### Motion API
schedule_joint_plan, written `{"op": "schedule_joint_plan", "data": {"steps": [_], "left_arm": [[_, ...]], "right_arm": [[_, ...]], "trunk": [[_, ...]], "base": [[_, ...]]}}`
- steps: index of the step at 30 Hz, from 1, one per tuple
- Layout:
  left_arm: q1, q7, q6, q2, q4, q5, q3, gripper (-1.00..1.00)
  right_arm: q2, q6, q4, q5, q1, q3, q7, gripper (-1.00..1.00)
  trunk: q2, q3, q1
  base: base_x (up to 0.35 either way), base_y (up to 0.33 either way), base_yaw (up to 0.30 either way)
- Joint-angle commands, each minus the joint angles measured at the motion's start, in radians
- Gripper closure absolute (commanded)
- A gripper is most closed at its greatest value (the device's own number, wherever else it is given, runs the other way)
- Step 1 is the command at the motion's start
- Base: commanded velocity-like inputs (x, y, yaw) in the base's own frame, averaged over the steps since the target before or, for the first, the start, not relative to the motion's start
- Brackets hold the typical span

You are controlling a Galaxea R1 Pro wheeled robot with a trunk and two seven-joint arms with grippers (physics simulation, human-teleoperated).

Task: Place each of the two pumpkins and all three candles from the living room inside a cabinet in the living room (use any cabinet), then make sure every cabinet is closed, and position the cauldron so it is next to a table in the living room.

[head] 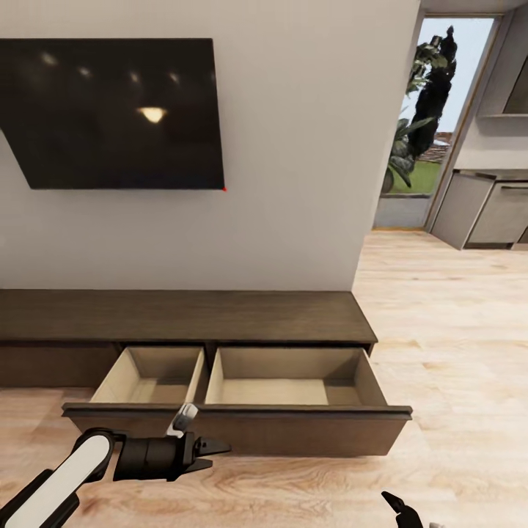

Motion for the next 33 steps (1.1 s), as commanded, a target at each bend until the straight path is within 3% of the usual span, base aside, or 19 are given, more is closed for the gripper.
{"op": "schedule_joint_plan", "data": {"steps": [1,7,13,24,29,33], "left_arm": [[-0.001,-0.007,0.001,0.001,0.000,-0.006,-0.001,-1.00],[-0.001,-0.005,0.001,0.000,0.000,-0.007,-0.002,-1.00],[-0.001,0.036,0.000,-0.001,0.000,-0.009,-0.001,-1.00],[-0.002,0.223,-0.004,-0.004,0.014,-0.010,0.003,-1.00],[-0.006,0.295,-0.006,-0.025,0.054,-0.012,0.007,-1.00],[-0.010,0.380,-0.012,-0.028,0.088,-0.046,0.090,-1.00]], "right_arm": [[0.000,0.007,0.000,-0.005,0.000,-0.004,0.002,-1.00],[0.000,0.005,0.000,-0.005,-0.001,-0.004,0.003,-1.00],[0.001,0.005,-0.001,-0.005,0.000,-0.004,0.002,-1.00],[0.007,-0.081,-0.001,-0.004,0.000,0.001,-0.011,-1.00],[0.008,-0.131,-0.001,0.001,0.000,0.002,-0.012,-1.00],[0.008,-0.155,0.000,0.049,0.000,0.004,-0.014,-1.00]], "trunk": [[0.007,0.002,-0.004],[0.049,0.021,-0.027],[0.091,0.040,-0.050],[0.168,0.074,-0.092],[0.203,0.090,-0.111],[0.231,0.103,-0.127]], "base": [[0.000,0.000,0.072],[0.000,0.000,0.073],[0.000,0.000,0.072],[0.000,0.000,0.071],[0.000,0.000,0.020],[0.000,0.000,0.002]]}}
